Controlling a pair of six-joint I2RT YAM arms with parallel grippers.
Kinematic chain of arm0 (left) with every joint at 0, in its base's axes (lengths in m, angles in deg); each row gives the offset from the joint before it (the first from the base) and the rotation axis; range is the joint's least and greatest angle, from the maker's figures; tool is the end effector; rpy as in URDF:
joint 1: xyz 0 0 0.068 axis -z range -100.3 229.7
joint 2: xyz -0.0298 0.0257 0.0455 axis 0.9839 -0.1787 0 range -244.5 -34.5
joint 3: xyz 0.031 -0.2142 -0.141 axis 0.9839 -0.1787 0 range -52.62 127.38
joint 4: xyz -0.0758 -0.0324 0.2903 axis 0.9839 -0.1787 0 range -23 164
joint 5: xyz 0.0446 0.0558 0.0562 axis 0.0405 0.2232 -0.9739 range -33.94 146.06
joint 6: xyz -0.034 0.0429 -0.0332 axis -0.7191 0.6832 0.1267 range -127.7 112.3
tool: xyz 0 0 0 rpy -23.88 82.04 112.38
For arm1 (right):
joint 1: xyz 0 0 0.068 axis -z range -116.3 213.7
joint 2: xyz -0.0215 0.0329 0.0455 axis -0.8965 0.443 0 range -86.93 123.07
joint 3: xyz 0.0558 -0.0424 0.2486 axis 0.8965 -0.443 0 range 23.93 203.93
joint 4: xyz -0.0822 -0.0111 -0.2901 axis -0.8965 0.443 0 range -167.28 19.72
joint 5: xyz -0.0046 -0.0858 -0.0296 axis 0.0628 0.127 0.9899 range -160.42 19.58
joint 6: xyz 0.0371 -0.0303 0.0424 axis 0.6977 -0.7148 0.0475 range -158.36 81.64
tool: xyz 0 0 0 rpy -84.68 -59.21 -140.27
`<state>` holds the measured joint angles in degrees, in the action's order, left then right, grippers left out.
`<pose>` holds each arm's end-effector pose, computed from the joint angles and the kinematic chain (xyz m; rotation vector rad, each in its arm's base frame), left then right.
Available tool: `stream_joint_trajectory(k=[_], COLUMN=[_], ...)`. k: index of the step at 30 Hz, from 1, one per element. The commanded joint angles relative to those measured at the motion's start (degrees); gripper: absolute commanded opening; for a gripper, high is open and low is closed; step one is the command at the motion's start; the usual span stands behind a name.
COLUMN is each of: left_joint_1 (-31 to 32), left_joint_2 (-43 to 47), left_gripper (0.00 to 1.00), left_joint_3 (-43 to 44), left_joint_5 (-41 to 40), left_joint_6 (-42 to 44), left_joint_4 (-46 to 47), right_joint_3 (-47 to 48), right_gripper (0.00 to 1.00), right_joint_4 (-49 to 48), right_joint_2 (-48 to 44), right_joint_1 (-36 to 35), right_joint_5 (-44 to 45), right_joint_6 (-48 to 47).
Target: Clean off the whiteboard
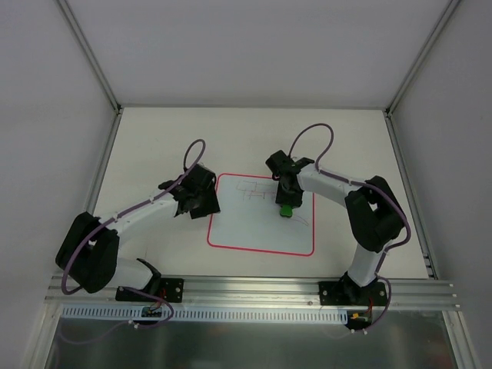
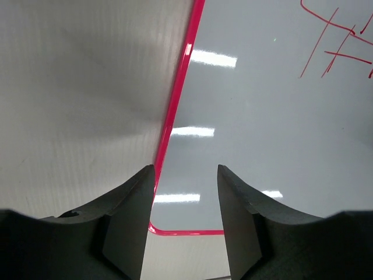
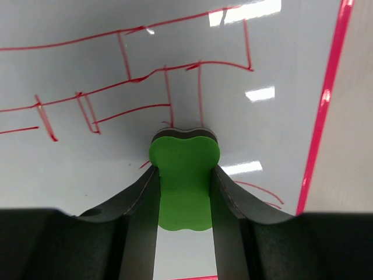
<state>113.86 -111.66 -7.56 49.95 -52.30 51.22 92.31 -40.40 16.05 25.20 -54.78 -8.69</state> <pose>0.2604 -0.1702 0.1533 -0.2774 2.5576 -0.4102 0.3099 0.2294 0.1268 -0.1489 2.7193 -0.0609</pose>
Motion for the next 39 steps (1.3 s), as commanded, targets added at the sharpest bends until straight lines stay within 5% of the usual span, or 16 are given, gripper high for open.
stream_joint_trajectory(k=[1, 15, 22, 24, 30, 39], left_joint_1=[0.39, -0.84, -0.84, -0.84, -0.93, -0.93], left_joint_2=[-4.38, -13.89, -16.87, -17.49, -17.76, -14.51], left_gripper=[0.47, 0.38, 0.16, 0.0, 0.0, 0.0], left_joint_3=[4.07, 7.41, 7.15, 6.19, 3.55, -0.67], left_joint_5=[-1.1, -4.61, -3.21, -3.12, -3.03, -3.21], left_joint_6=[4.34, 8.39, 9.18, 9.01, 8.39, 7.42], left_joint_4=[0.2, 1.08, 1.08, 1.16, 1.16, 1.16], right_joint_3=[-0.35, -1.23, -5.27, -5.97, -1.94, 10.26], right_gripper=[0.0, 0.0, 0.0, 0.0, 0.0, 0.0], right_joint_4=[1.7, -0.67, -0.76, -0.85, -1.11, -1.11], right_joint_2=[-2.52, -2.96, -4.62, -4.54, 1.51, 13.73], right_joint_1=[2.54, 6.94, 11.07, 11.6, 10.64, -1.21], right_joint_5=[0.53, -2.72, -2.81, -2.98, -5.35, -8.34], right_joint_6=[-4.71, -9.54, -8.49, -8.4, -8.4, -4.36])
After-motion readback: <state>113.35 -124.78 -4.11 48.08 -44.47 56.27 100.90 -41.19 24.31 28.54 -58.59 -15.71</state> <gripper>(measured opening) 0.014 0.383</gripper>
